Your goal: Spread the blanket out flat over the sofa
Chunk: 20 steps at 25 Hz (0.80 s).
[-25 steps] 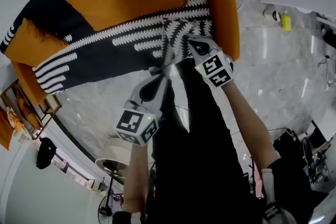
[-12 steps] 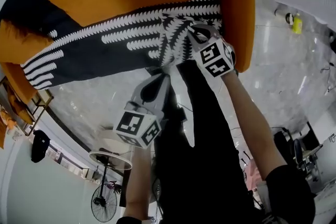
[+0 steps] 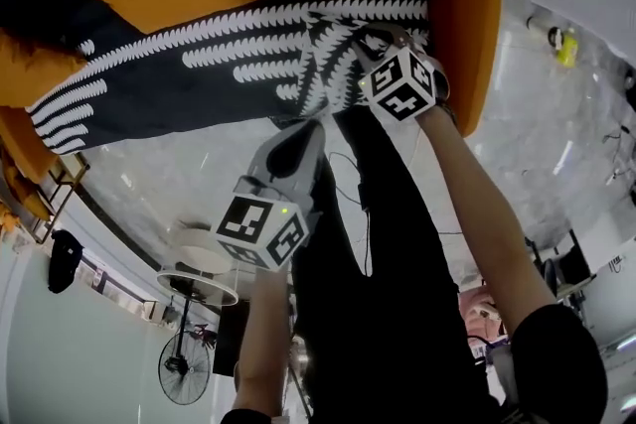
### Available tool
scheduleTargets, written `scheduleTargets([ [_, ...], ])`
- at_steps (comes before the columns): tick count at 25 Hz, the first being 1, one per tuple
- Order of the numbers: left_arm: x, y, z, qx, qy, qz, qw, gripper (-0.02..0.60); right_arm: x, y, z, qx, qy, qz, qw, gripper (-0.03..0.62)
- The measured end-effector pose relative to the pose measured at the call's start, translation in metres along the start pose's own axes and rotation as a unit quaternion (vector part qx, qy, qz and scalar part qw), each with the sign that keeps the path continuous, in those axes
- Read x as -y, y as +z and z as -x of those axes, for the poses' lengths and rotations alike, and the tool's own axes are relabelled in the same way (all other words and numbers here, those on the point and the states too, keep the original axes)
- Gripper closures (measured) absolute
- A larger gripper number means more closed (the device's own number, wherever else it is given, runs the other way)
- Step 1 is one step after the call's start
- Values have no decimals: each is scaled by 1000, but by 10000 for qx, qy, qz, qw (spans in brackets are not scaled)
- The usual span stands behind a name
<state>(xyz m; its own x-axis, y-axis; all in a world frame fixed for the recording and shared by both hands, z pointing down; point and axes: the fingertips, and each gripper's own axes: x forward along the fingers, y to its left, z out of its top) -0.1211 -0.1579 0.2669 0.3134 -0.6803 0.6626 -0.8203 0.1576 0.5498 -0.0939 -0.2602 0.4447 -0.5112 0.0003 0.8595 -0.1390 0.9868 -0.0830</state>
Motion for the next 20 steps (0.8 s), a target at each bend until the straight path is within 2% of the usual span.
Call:
scheduleTargets([
  [10,-11,-19,5,-28,85,173,9998,571,-8,-18,-30,-387,224,509,9977,488],
  [14,-14,-14,14,-22,34,192,9998,571,-11,-5,-24,-380,226,556,9975,525],
  [20,-13,-17,53,8,-178,152,9997,571,-45,15,8,-263,84,501,9984,559],
])
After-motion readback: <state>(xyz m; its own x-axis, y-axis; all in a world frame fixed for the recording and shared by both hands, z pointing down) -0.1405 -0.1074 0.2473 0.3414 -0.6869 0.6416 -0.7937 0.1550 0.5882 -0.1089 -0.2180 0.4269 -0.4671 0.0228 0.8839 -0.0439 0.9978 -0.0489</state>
